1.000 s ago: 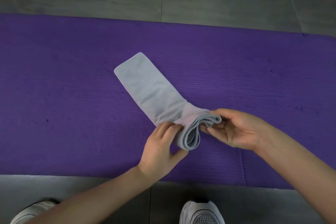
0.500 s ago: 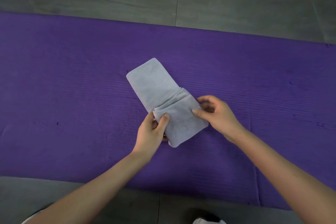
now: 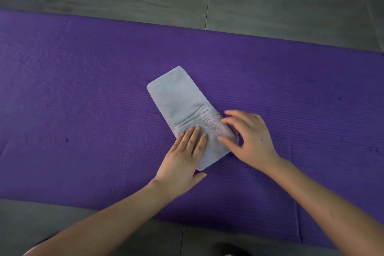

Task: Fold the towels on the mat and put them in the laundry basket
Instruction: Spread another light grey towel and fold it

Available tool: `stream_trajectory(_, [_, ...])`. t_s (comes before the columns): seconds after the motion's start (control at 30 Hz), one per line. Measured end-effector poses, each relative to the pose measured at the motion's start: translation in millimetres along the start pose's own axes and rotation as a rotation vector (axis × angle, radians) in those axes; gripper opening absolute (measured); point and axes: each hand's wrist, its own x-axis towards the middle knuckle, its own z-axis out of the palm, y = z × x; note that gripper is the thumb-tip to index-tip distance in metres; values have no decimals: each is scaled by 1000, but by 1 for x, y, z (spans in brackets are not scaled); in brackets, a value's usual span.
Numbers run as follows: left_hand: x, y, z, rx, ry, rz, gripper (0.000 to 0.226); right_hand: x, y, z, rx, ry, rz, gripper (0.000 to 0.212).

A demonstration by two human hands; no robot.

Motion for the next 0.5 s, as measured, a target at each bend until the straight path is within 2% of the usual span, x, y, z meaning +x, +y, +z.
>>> stream_trajectory(0.07, [4, 1, -2, -5, 16, -33, 99, -12, 11, 3, -163, -178, -231, 57])
stream_trajectory(0.17, [9, 2, -2, -31, 26, -46, 94, -18, 21, 14, -301, -381, -300, 77])
stream_trajectory(0.23, [11, 0, -4, -54, -5, -41, 94, -13, 19, 16, -302, -354, -291, 80])
stream_trajectory(0.33, [9, -2, -17, -244, -42, -1, 87, -13, 12, 1, -225, -322, -275, 74])
stream_trajectory(0.4, [3, -9, -36, -440, -188, 26, 81, -21, 0, -19, -98, -415, -223, 67])
stream_trajectory(0.5, [1, -27, -65, -785, -453, 16, 71, -16, -22, -55, 153, -630, 5, 55])
